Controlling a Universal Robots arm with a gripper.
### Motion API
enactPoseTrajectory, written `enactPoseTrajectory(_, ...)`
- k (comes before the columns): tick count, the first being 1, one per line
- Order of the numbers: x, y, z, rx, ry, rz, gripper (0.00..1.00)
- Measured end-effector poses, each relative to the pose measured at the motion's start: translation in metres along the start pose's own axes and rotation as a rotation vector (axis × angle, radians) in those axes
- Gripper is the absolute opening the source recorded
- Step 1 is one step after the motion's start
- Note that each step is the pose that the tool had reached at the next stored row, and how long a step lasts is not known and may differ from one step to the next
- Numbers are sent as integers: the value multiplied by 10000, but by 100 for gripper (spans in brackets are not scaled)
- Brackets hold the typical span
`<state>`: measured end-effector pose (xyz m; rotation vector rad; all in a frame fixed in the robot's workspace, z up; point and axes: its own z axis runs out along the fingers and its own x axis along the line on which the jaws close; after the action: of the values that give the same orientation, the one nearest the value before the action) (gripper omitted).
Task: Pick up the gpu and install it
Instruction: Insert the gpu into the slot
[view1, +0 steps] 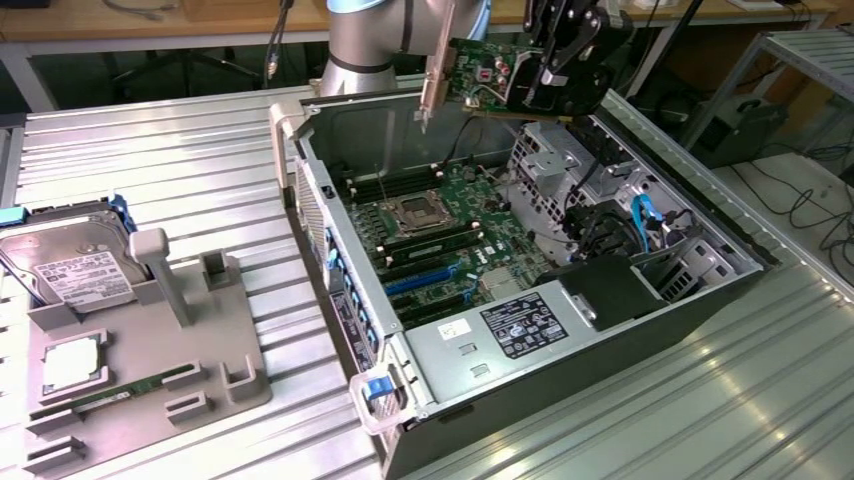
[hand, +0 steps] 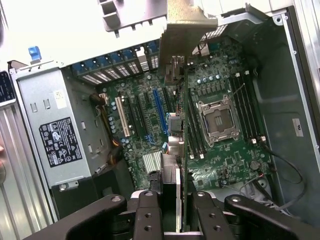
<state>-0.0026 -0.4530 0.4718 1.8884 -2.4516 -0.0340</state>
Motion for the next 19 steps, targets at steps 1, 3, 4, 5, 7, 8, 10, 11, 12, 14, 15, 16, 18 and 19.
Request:
enactPoseTrajectory(1,0,0,0,1,1,-48,27)
enactPoseTrajectory(3,0,0,0,4,7,-171,27)
enactPoseTrajectory(4,0,0,0,5,11,-238,27)
enactPoseTrajectory(5,0,0,0,7,14,-292,27)
enactPoseTrajectory(7,0,0,1,9,17,-396,27)
enactPoseTrajectory(8,0,0,0,11,21,-449,27)
enactPoseTrajectory(10,0,0,0,15,28,-618,27)
enactPoseTrajectory(11,0,0,0,16,30,-667,27)
enactPoseTrajectory(12,0,0,0,17,32,-721,27)
enactPoseTrajectory(14,0,0,0,20,38,-834,27)
enactPoseTrajectory(15,0,0,0,21,41,-891,27)
enactPoseTrajectory(16,0,0,0,22,43,-948,27)
enactPoseTrajectory(18,0,0,0,26,50,-1090,27)
enactPoseTrajectory(19,0,0,0,28,55,-1192,27)
